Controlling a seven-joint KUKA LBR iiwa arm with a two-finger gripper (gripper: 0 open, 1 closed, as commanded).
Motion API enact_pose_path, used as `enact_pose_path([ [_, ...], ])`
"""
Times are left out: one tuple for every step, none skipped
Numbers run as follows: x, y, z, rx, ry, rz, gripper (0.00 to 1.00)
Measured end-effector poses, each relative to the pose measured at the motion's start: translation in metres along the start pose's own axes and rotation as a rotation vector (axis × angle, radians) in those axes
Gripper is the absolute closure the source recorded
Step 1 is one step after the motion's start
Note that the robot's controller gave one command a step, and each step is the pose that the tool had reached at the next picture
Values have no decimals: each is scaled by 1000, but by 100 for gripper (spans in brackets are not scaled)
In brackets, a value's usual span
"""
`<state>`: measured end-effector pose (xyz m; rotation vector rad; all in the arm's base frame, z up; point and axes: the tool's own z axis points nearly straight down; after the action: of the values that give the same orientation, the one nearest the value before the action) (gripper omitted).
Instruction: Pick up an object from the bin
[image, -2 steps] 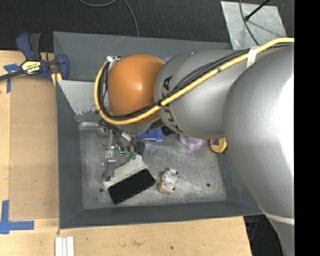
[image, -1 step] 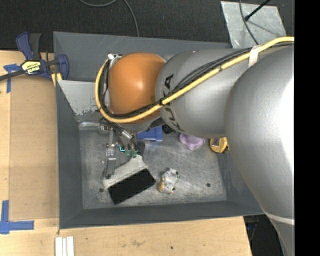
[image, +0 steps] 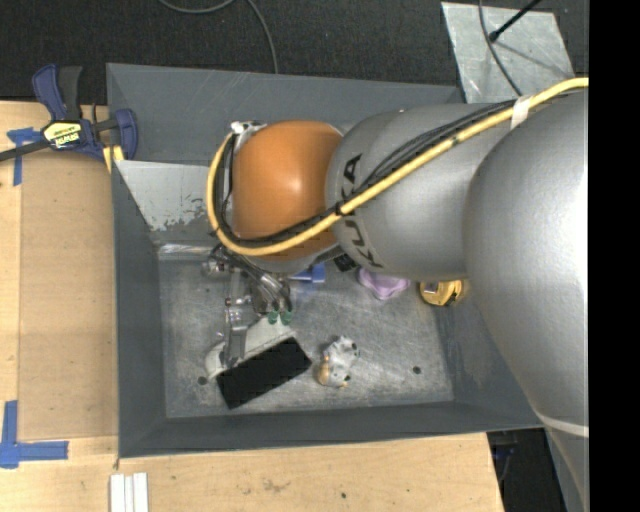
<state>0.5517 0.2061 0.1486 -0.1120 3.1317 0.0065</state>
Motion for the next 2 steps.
enact_pose_path([
  [35, -39, 18, 4, 6, -70, 0],
  [55, -57, 38, -1, -11, -209, 100],
])
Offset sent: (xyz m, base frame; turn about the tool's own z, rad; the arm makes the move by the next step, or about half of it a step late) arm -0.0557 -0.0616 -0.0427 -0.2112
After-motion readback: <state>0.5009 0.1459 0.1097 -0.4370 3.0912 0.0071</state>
